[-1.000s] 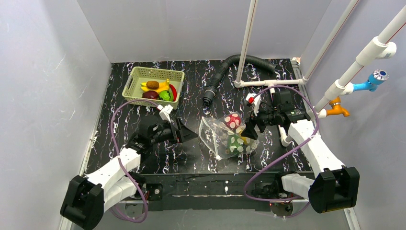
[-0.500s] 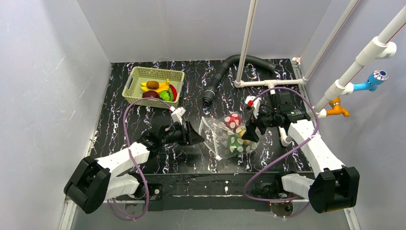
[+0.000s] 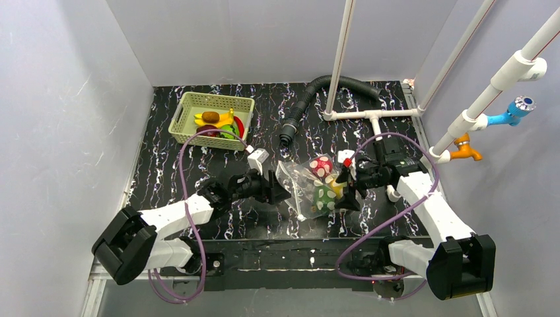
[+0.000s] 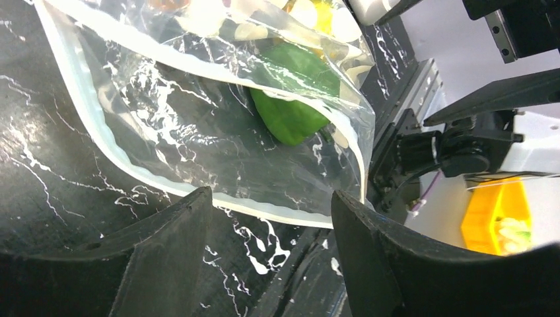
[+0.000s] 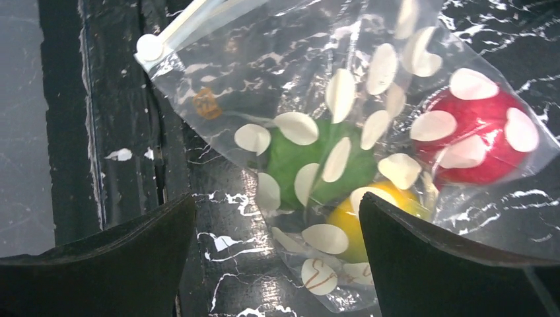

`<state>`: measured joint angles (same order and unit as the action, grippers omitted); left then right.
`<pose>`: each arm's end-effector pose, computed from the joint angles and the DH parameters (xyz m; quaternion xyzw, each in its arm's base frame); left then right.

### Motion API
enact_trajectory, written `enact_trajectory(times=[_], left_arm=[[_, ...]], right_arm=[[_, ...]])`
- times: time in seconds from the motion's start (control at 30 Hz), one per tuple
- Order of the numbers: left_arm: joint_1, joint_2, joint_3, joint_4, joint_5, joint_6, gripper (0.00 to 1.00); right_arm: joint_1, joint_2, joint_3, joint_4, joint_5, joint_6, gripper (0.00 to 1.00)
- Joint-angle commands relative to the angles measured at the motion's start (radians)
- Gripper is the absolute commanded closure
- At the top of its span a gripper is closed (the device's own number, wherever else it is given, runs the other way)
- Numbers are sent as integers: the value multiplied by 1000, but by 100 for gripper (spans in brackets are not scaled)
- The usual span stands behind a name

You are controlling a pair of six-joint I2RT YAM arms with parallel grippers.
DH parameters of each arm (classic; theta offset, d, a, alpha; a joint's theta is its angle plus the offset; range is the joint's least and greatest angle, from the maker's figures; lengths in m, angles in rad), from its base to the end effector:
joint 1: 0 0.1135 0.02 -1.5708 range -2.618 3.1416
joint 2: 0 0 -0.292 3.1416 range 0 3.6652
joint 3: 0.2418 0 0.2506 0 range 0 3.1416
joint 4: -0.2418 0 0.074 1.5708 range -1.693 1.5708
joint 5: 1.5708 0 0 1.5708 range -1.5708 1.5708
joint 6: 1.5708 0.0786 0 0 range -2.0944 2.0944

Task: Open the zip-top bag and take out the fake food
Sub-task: Pick up the fake vegetable from the zipper food storage bag.

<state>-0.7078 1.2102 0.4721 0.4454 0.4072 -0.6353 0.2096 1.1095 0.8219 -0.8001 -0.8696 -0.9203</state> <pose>0.1904 -0.2039 0.2252 0.1490 0.7812 -0.4905 0.3563 0.1815 0.1000 0.2531 -0.5566 0.6898 0.3080 0.3457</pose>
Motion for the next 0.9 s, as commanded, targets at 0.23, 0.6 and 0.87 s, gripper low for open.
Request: enact_trajectory(times=[0.23,0.6,0.87], left_arm=[[-111,10,-34,194,-138,423,33],[-136,140,-33,329,-106,530,34],[-149,217,-32,437,-99,446,46]], right_arm=[[-6,-56,-91,-7,-45,-245,2],[-6,-66,-131,71,13,-252,2],[-6,-53,-138,115,40,-200,4]])
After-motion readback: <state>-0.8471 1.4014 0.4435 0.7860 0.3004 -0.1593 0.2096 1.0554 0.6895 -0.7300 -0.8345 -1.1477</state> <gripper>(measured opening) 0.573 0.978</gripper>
